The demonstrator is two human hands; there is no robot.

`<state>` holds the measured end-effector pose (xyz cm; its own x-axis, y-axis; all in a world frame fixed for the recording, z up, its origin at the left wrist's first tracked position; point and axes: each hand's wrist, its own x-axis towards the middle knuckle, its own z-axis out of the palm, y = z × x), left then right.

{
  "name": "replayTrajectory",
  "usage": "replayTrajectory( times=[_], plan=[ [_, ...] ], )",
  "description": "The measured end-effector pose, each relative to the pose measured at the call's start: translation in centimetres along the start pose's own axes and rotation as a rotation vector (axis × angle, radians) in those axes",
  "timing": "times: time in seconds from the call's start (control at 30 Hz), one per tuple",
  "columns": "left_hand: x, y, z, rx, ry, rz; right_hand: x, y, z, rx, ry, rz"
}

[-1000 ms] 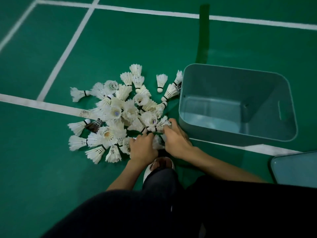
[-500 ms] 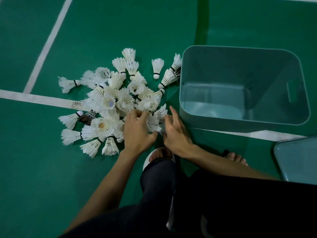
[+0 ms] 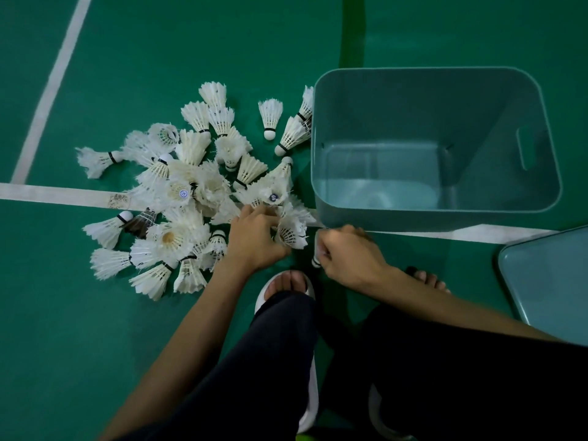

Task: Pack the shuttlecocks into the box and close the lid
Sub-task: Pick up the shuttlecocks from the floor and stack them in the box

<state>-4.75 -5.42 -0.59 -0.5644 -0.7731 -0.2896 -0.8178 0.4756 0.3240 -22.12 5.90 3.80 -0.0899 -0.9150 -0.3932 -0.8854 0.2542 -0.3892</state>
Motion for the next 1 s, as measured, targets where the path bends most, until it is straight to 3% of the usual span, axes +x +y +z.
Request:
replayTrajectory(
  times=[0.1,0.2,0.33,0.47,0.53,0.63,0.7,0.8,1.0],
  plan=[
    [-1.5,0.1,0.0,-0.190,0.097,-0.013,-2.6,0.2,-1.9,-0.009,0.096,-0.120],
    [-3.7,0.4,-1.4,-0.503,0.234,-0.065,-5.1,-0.4,-5.1,0.229,0.177,-0.161],
    [-4.3,1.4,-4.5,-0.880,0.409,-0.138,-6.0,-0.6,-11.3,0.961,0.201,-0.041],
    [-1.6,3.9,-7.9,-1.110,0.546,-0.100,-1.5,2.6,-15.9,1.216,0.416,0.235],
    [0.3,5.5,-9.4,-1.102,0.570,-0.045,2.2,4.9,-16.4,1.106,0.426,0.373],
    [3.2,8.2,-10.9,-1.071,0.543,0.049,7.7,8.5,-15.2,1.008,0.238,0.561],
    [4.2,9.8,-11.5,-1.021,0.526,0.122,10.6,9.9,-13.8,0.930,0.110,0.608],
    [5.5,12.3,-11.6,-0.916,0.430,0.160,13.6,11.4,-11.8,0.819,0.069,0.597],
    [5.8,15.6,-11.0,-0.109,0.169,0.087,15.9,11.6,-10.6,0.744,-0.025,0.433]
  ],
)
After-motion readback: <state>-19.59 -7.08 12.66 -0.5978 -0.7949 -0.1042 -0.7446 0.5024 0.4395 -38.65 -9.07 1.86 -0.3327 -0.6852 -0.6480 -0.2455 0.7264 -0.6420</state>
